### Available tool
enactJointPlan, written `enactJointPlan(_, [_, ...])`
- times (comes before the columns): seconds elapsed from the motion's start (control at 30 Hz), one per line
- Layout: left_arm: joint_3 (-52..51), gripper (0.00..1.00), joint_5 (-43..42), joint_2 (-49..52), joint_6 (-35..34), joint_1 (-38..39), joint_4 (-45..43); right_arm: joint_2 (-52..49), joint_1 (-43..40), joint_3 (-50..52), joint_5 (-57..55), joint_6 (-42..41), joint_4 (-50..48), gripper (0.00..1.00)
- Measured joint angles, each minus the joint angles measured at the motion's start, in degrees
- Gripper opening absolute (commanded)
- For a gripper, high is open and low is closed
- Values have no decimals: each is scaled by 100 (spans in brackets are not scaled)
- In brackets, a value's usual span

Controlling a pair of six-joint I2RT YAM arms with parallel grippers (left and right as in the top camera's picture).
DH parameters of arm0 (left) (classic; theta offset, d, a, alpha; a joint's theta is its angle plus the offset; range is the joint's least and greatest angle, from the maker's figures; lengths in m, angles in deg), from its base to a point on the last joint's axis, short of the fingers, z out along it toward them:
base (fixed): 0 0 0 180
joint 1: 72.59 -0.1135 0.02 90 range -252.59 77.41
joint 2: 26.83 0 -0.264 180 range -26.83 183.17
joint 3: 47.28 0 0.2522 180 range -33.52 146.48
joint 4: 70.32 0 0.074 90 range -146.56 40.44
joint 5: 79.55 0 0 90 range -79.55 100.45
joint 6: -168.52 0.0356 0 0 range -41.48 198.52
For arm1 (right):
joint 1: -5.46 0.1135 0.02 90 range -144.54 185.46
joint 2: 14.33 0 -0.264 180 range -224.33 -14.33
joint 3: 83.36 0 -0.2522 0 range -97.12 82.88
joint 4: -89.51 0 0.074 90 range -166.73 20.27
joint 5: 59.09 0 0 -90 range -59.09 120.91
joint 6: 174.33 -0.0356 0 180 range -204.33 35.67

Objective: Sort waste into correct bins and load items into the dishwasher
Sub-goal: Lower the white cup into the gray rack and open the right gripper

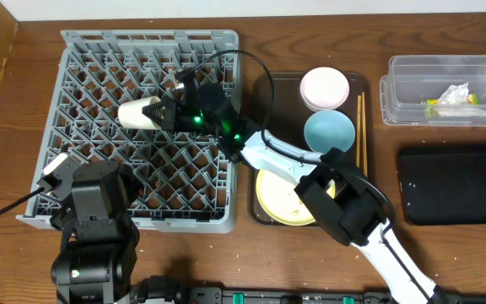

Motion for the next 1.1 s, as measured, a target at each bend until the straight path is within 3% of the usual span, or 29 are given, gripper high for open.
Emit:
enactJointPlan(0.13, [0,94,0,-2,0,0,-2,-4,0,-42,28,-166,-83,1])
enactJointPlan(0.43, [0,94,2,-2,0,0,0,-74,7,-52,461,-848,-1637,1])
enactJointPlan(0.63, [0,94,-2,-2,0,0,-4,-101,4,-72,562,-1102,-317,1])
enactJointPlan(1.1, [0,94,0,-2,0,0,0,-120,-13,-105,693,-1019,-243,2])
